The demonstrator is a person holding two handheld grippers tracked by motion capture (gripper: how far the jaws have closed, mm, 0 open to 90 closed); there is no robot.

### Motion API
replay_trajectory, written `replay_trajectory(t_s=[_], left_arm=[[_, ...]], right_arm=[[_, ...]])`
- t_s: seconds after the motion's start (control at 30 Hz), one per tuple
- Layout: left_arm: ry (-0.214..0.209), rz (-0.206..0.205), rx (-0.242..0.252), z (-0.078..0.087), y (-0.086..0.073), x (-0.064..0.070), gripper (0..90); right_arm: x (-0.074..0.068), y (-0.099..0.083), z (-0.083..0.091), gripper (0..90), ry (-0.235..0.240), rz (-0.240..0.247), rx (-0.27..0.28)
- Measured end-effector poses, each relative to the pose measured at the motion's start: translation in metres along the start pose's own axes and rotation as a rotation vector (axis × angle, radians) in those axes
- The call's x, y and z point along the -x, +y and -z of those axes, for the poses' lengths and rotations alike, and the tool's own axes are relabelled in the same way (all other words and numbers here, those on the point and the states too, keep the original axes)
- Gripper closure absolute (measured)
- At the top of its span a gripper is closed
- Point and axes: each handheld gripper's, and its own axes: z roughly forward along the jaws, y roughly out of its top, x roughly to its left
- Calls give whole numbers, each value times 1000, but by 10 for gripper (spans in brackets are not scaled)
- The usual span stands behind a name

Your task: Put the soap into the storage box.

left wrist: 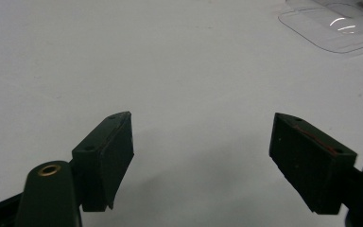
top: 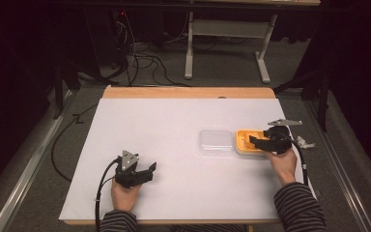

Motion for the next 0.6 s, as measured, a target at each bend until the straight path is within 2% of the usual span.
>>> replay_trajectory(t_s=[0.07,0.37,0.6], left_arm=[[0,0,0,0,0,0,232],[1,0,1,0,0,0,231],[-4,-1,3,0,0,1,232]], right_arm=[[-1,0,8,354,9,4,21],[1,-5,21,362,31,-17,70],[-6,-5,37,365,56,-25,120]])
